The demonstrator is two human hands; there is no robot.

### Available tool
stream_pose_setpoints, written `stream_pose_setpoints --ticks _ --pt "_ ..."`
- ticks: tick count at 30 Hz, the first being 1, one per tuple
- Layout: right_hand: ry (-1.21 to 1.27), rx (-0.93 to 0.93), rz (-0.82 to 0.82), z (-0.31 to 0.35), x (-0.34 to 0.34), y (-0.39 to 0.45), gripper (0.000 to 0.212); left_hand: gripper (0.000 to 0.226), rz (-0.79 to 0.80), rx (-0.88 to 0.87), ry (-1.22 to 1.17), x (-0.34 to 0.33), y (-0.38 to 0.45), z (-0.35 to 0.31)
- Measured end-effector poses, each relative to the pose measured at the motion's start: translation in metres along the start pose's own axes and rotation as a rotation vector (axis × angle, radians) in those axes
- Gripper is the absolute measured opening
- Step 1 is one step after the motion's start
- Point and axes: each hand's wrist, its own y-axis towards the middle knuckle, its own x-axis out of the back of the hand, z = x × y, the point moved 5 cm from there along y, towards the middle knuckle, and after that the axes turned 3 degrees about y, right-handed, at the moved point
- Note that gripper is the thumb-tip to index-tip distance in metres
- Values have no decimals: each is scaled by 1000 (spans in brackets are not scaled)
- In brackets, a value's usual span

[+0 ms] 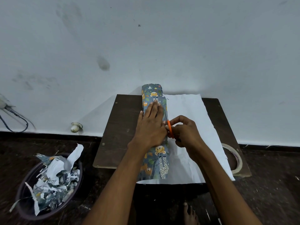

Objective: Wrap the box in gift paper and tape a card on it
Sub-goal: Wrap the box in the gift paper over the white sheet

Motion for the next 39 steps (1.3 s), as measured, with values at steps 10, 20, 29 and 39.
stream_pose_setpoints --ticks 10,20,29,39 --pt "11 -23 -16 2 -1 4 12 67 -6 -9 16 1 -1 0" --pt "-57 29 -8 7 0 7 3 68 7 -6 27 0 -1 -1" --pt "-11 28 0 10 0 8 3 82 13 -1 48 0 -1 0" --pt "-15 14 -15 11 0 19 5 65 -22 -4 26 1 -1 -2"
